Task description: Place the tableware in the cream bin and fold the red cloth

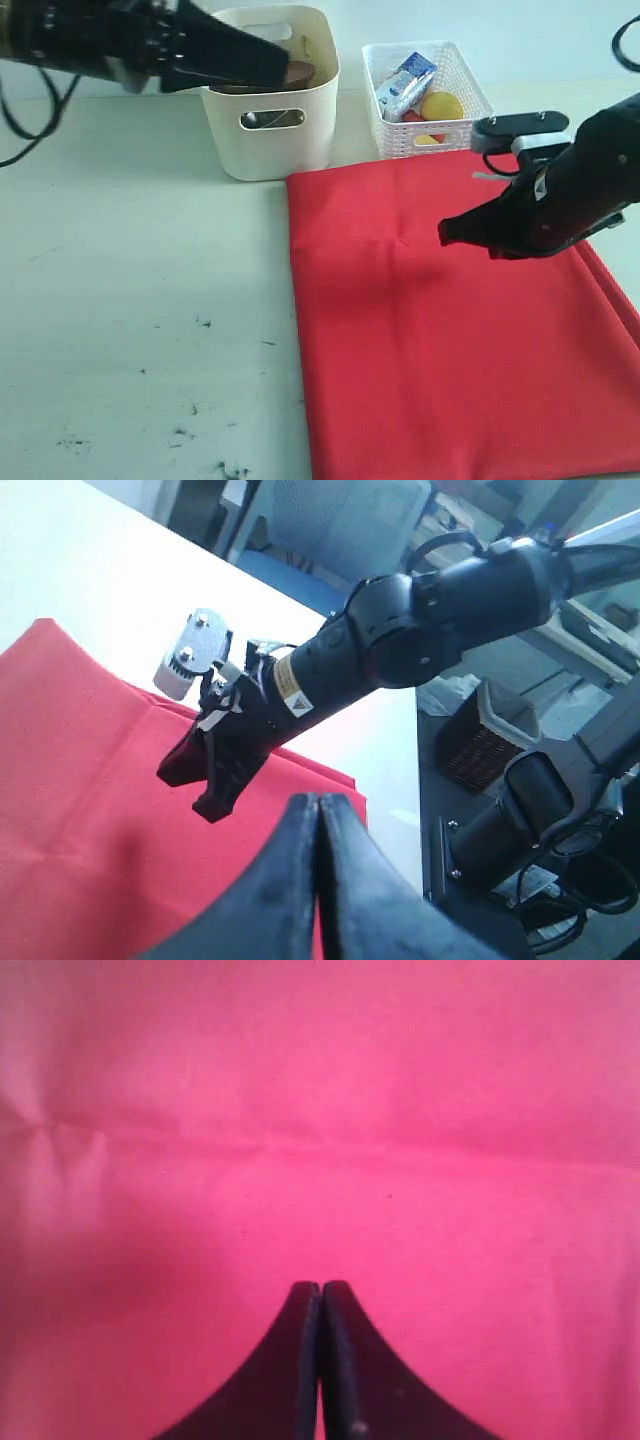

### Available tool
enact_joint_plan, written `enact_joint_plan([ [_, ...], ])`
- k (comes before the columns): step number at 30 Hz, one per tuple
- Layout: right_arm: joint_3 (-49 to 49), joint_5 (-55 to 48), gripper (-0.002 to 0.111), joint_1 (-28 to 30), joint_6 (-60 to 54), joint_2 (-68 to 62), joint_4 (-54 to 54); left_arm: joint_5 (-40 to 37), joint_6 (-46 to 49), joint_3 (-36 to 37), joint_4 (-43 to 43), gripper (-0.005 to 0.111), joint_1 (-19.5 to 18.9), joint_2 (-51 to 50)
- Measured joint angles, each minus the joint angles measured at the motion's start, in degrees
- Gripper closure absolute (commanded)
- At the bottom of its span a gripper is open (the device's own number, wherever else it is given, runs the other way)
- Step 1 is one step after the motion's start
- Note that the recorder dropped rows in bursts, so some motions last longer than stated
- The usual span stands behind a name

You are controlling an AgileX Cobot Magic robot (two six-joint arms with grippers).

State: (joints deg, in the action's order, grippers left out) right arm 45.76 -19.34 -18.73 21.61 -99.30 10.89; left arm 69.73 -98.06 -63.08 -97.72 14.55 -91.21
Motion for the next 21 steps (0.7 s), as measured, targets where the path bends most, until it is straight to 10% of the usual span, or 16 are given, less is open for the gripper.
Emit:
enact_joint_plan([
  [10, -0.9, 0.7, 0.108, 2.8, 4.5, -5.9, 3.2, 0.1, 2.1, 16.6, 0.0, 0.106, -10.7, 13.6],
  [21, -7.8, -4.0, 0.108, 18.2, 33.2, -1.9, 37.0, 0.0, 2.9, 19.3, -0.2, 0.106, -16.1, 15.8],
])
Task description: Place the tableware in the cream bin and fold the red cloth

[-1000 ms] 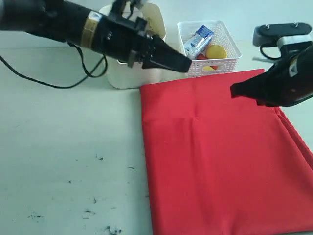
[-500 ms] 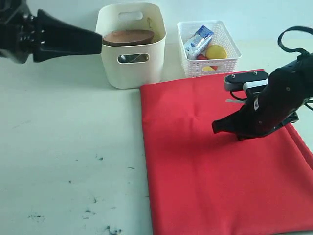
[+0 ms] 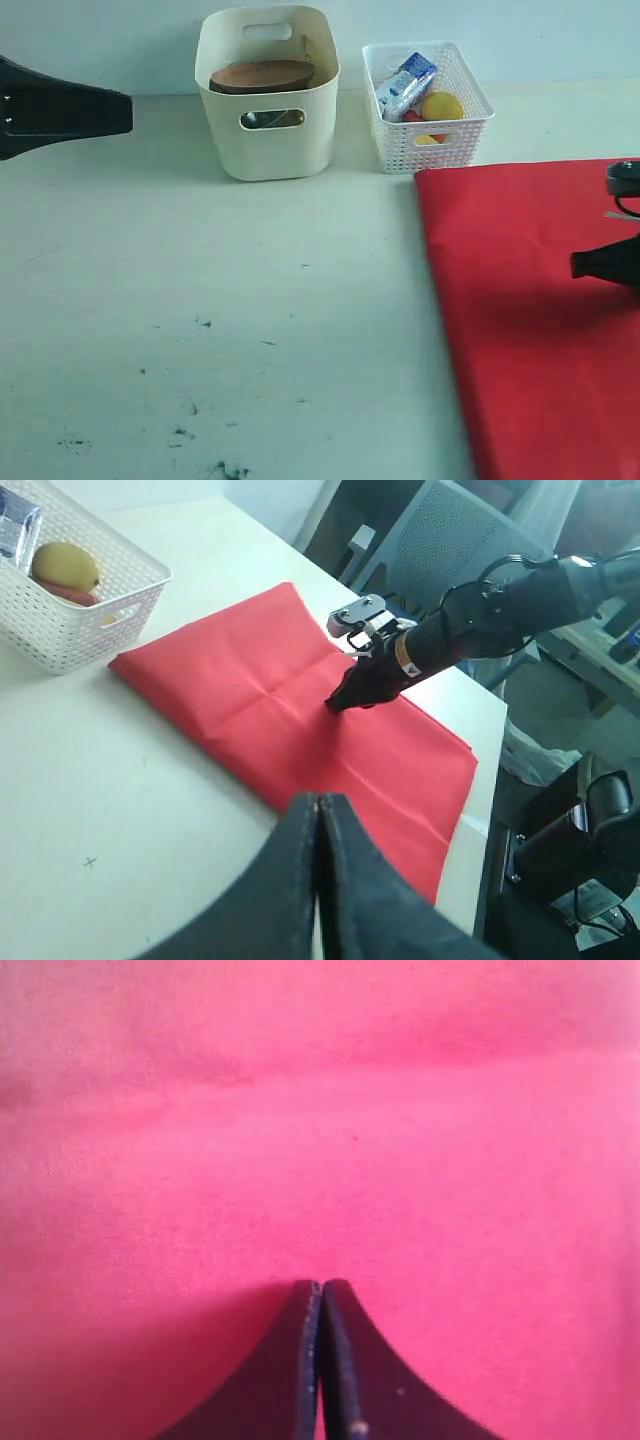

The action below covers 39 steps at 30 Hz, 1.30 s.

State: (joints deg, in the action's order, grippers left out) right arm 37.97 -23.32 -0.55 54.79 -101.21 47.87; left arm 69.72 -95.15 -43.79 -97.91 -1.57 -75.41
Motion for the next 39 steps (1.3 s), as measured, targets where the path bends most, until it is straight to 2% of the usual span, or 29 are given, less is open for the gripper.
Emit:
enact_joint_plan([
  [3, 0.0, -4.3, 0.108, 1.7, 1.5, 1.5, 1.5, 0.0, 0.0, 0.0, -0.6, 0.106, 0.0, 0.0],
  [6, 0.7, -4.9, 0.108, 1.8, 1.0, 6.5, -1.9, 0.0, 0.0, 0.0, -0.7, 0.106, 0.0, 0.0],
  [13, -0.6, -1.6, 0.108, -3.7, -16.2, 19.3, -24.6, 0.0, 0.0, 0.0, 0.5, 0.106, 0.0, 0.0],
  [19, -8.1, 4.8, 0.108, -5.9, -19.1, 15.2, -33.2, 0.0, -0.9, 0.0, 1.6, 0.106, 0.0, 0.0],
  [26, -7.2, 10.4, 0.108, -5.4, -17.5, 4.8, -29.7, 0.0, -1.2, 0.0, 1.6, 0.106, 0.0, 0.0],
  [33, -5.0, 19.9, 0.108, 0.2, -10.8, -0.3, -21.0, 0.0, -1.1, 0.0, 1.1, 0.106, 0.0, 0.0],
  [39, -4.2, 21.3, 0.108, 3.8, -5.0, -1.2, -15.8, 0.0, -1.0, 0.0, -0.1, 0.106, 0.0, 0.0],
])
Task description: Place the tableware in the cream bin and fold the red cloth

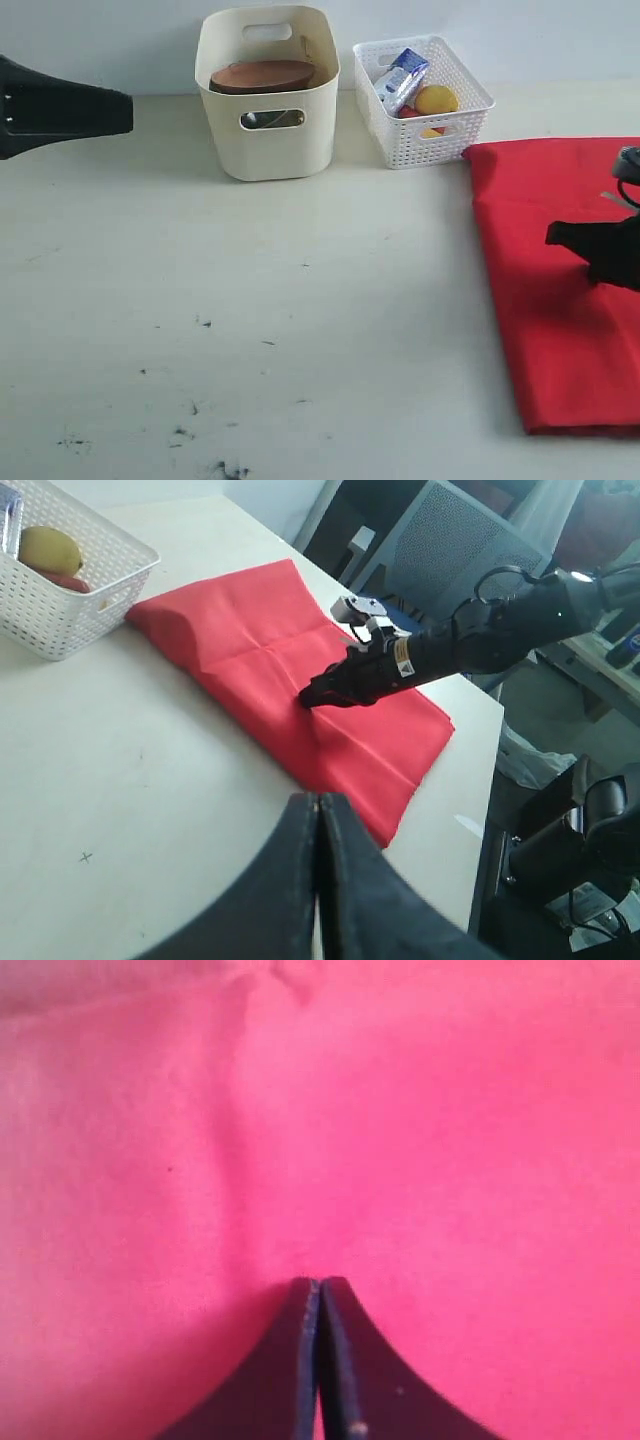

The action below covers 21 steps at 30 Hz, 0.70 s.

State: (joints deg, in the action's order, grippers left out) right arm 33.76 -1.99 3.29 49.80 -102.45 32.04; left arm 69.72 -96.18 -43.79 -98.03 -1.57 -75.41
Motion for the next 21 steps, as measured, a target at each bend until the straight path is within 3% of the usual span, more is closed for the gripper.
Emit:
enact_joint_plan([
  [13, 1.5, -9.9, 0.108, 8.5, 5.8, 2.2, 4.7, 0.0, 0.0, 0.0, -0.8, 0.106, 0.0, 0.0],
  [21, 3.6, -14.2, 0.108, 9.2, 3.6, 6.2, 4.6, 0.0, 0.0, 0.0, -0.9, 0.106, 0.0, 0.0],
])
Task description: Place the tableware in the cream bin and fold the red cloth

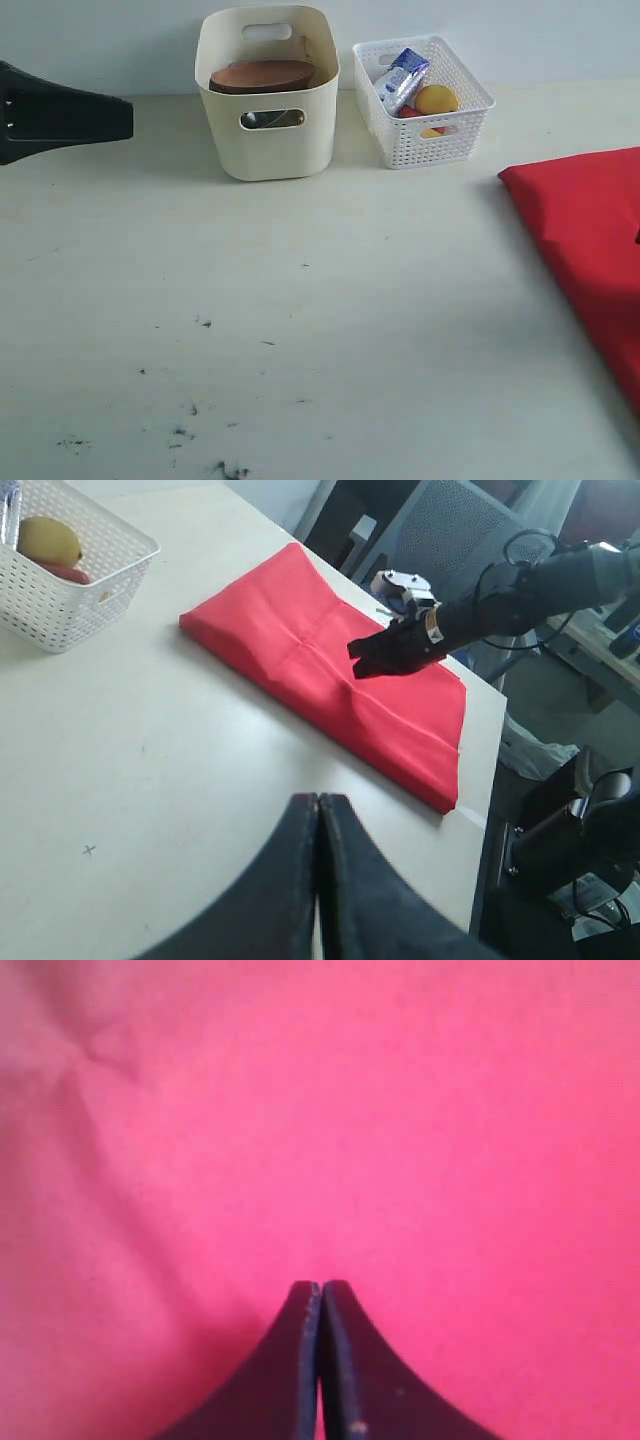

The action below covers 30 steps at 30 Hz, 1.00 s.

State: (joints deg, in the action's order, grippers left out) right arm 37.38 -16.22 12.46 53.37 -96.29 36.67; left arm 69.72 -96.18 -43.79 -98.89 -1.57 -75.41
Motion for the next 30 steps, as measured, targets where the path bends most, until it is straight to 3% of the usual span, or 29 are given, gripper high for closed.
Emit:
enact_joint_plan([
  [6, 2.8, 5.5, 0.108, 0.0, -3.5, 1.5, -0.4, 0.0, 0.1, 0.0, -0.1, 0.106, 0.0, 0.0],
  [10, 3.2, 8.6, 0.108, 0.0, -3.7, -6.2, -1.0, 0.0, 0.1, 0.0, -0.2, 0.106, 0.0, 0.0],
  [17, 18.9, 8.8, 0.108, -0.2, -7.6, -19.4, -2.1, 0.0, -0.8, 0.0, -1.4, 0.106, 0.0, 0.0],
  [23, 32.4, 1.4, 0.108, -5.3, -29.6, -25.3, -19.3, 0.0, -2.1, 0.0, -1.5, 0.106, 0.0, 0.0],
  [30, 37.5, -11.3, 0.108, -3.4, -30.6, -22.8, -24.4, 0.0, -2.4, 0.0, -1.5, 0.106, 0.0, 0.0],
])
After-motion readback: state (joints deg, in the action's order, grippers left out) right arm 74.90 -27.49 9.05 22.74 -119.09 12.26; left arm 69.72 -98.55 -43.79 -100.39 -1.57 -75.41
